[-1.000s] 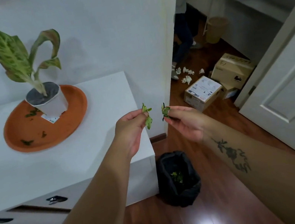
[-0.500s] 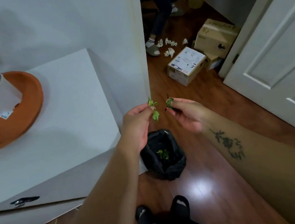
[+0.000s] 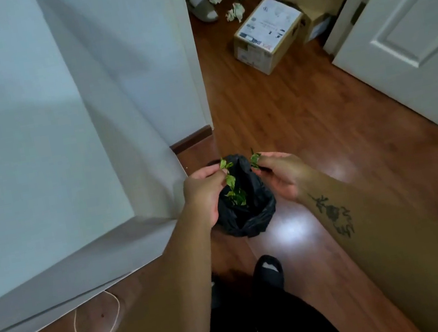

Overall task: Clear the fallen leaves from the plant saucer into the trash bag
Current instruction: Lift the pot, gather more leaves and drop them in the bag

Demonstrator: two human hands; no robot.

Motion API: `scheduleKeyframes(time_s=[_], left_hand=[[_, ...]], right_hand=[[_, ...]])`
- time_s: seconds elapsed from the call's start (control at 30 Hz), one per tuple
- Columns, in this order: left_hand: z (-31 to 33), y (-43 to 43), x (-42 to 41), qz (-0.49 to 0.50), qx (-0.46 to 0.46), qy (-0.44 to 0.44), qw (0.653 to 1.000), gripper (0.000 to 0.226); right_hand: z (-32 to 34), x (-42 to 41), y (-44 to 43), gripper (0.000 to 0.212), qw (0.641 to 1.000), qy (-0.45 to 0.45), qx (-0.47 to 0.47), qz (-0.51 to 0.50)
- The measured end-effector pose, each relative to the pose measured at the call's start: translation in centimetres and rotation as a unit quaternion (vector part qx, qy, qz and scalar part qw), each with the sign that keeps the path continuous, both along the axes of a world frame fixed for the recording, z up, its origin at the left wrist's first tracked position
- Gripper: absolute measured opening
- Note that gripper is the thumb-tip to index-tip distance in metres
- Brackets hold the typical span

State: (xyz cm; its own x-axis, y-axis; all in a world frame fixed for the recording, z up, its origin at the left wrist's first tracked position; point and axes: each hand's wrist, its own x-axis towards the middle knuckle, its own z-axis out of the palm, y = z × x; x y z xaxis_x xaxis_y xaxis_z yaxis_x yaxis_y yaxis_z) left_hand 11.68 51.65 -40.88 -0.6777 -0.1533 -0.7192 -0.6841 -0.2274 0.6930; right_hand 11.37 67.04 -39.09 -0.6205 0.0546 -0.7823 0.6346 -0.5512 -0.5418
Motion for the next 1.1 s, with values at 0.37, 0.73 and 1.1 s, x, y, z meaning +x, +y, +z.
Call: scheduleKeyframes(time_s=[0.37,0.73,1.1], left_hand=[[-15.7,0.3,-0.5,-0.125,-0.062,-0.040,0.989,0.034],[-17.2,0.1,-1.3,-0.181,-0.166,0.024,0.969,0.020],[-2.2,0.0,-1.6,-0.192,-0.174,0.082,0.962,0.007]], right_hand=[[-16.6,0.5,-0.2,0.019,0.990,-0.078,0.061,0.098],[-18.8,1.4,0.8,0.015,0.960,-0.047,0.236,0.143],[-5.2,-0.7,1.2,0.037,0.881,0.025,0.316,0.352]])
